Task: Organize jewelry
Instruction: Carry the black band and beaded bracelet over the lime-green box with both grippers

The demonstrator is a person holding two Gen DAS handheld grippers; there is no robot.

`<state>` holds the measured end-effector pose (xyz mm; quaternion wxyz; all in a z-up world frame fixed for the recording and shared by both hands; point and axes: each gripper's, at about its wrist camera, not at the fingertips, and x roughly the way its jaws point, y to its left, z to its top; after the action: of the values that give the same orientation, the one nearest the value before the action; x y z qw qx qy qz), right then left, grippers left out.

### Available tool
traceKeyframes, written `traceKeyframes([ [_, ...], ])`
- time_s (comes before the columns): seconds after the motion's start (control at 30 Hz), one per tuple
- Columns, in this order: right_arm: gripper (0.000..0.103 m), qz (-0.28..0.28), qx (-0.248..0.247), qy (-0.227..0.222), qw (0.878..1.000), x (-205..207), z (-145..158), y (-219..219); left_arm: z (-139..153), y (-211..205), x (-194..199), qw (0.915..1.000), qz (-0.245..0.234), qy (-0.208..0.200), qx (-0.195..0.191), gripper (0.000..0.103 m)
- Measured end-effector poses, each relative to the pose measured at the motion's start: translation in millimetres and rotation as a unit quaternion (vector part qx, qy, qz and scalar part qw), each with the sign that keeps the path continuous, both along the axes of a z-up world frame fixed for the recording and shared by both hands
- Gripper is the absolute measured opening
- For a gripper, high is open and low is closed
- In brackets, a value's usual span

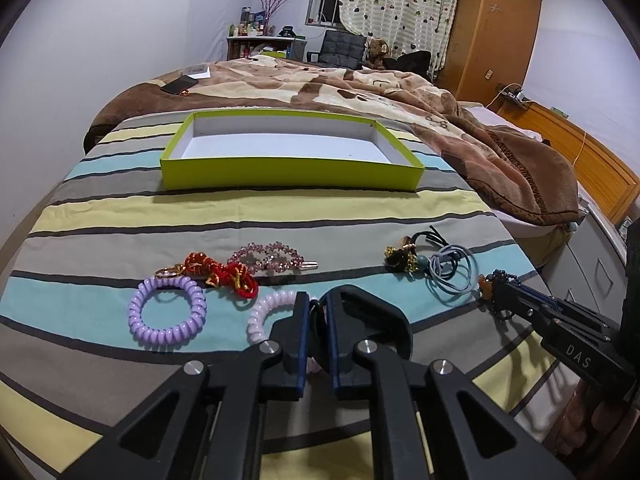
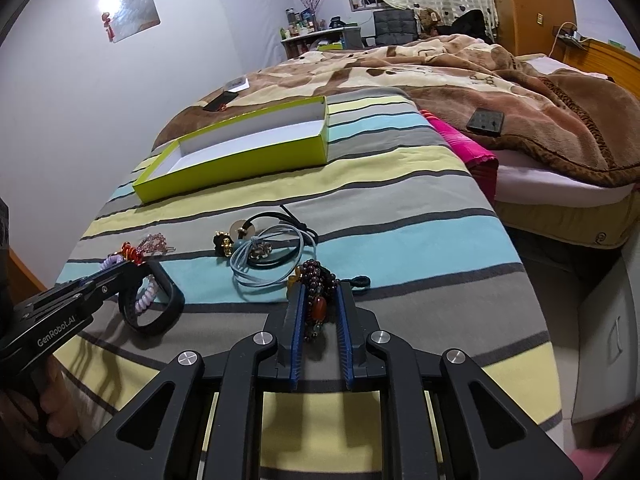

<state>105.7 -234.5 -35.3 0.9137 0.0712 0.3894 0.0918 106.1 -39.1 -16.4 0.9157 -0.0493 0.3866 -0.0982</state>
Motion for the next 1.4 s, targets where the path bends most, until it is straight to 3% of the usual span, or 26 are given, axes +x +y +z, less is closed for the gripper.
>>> traceKeyframes([
  [0.77, 0.015, -0.010, -0.008, -0.032, 0.999, -12, 26, -10, 37, 18, -10, 0.9991, -0.017, -0.038, -0.010, 0.008],
  [1.13, 0.015, 0.023, -0.023, -0.071, 0.997, 17, 57, 8, 67, 25, 27, 0.9977, -0.025, -0.064, 0.000, 0.008],
  [1.4, 0.015, 0.065, -0.037, -0.081, 0.994, 65, 68, 37, 74, 28, 72, 0.9974, -0.024, -0.067, 0.008, 0.008],
])
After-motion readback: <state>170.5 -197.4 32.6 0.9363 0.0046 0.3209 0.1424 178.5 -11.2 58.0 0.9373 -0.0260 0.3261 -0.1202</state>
